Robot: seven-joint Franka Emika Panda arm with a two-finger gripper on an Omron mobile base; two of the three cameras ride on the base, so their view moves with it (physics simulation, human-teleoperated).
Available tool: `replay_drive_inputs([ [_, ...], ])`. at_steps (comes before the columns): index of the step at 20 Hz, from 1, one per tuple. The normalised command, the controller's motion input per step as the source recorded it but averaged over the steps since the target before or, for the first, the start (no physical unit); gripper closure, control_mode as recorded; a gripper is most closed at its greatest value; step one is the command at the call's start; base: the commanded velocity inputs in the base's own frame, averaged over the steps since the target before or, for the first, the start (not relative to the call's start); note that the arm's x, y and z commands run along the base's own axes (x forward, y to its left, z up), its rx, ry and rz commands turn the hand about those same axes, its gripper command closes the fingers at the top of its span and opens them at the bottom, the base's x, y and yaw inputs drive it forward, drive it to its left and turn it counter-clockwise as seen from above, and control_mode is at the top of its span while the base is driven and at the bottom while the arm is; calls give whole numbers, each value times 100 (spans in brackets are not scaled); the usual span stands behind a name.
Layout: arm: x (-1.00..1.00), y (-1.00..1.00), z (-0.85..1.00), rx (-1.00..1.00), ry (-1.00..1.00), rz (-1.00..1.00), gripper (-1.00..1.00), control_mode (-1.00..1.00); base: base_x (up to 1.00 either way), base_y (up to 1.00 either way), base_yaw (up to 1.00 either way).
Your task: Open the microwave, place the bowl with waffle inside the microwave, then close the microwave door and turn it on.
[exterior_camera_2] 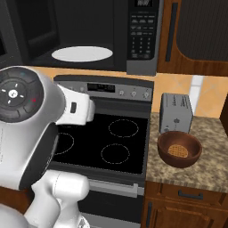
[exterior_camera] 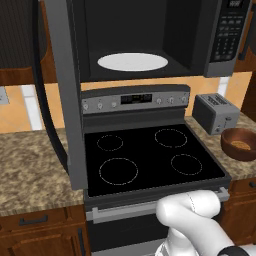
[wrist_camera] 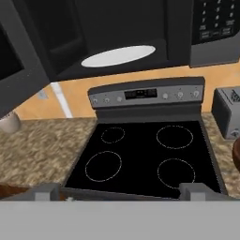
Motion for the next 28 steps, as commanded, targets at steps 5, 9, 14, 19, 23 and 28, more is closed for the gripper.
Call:
replay_drive_inputs([
  [5, 0, -45, -39, -6, 13, -30, -100, -100, 0, 0, 0],
  [9, 0, -43, -44, -5, 15, -23, -100, -100, 0, 0, 0],
  [14, 1, -44, -19, 3, 17, -11, -100, -100, 0, 0, 0],
  [19, 8, -27, -21, 14, 11, -14, -100, -100, 0, 0, 0],
  [23, 28, -37, -32, 21, 6, -15, -100, -100, 0, 0, 0],
  [28, 43, -35, -38, 19, 6, -15, -100, -100, 0, 0, 0],
])
